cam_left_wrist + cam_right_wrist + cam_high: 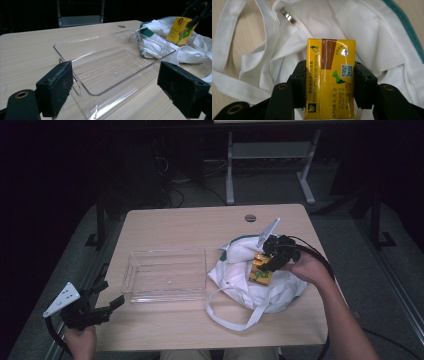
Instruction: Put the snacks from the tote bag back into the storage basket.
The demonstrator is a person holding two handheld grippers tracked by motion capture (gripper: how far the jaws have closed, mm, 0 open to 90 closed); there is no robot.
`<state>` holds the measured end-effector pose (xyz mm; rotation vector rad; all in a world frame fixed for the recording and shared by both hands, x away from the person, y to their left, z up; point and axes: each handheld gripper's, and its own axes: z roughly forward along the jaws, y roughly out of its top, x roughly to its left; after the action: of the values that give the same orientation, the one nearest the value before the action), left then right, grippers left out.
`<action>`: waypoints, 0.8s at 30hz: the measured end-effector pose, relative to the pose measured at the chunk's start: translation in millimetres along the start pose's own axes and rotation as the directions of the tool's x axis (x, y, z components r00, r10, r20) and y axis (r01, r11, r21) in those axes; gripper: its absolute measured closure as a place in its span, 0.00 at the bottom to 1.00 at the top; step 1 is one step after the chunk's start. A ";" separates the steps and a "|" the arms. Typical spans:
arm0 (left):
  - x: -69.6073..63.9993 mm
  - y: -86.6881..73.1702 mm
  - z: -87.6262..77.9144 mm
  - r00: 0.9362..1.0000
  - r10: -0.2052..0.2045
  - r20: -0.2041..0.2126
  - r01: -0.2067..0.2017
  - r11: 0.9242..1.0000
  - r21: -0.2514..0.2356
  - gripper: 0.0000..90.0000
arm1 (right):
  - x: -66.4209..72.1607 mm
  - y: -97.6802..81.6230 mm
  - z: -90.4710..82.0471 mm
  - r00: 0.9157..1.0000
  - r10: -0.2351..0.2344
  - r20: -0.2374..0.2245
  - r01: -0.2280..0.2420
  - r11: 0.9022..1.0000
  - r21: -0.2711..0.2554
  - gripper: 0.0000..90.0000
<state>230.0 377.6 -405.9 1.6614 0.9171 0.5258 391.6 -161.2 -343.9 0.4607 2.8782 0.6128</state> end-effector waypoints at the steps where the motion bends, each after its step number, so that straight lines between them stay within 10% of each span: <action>1: -0.1 0.1 0.0 1.000 0.002 0.001 -0.002 1.000 0.000 0.14 | 0.0 1.9 -1.2 1.000 0.003 -0.004 -0.003 1.000 -0.005 0.58; 24: 1.1 -0.4 -2.4 1.000 -0.005 -0.007 0.005 1.000 -0.008 0.14 | -3.8 54.4 -33.9 0.997 -0.070 -0.011 0.069 0.996 -0.061 0.58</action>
<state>228.7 380.0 -405.7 1.6503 0.9223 0.5313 402.0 -127.8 -290.1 0.3472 2.8651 0.6911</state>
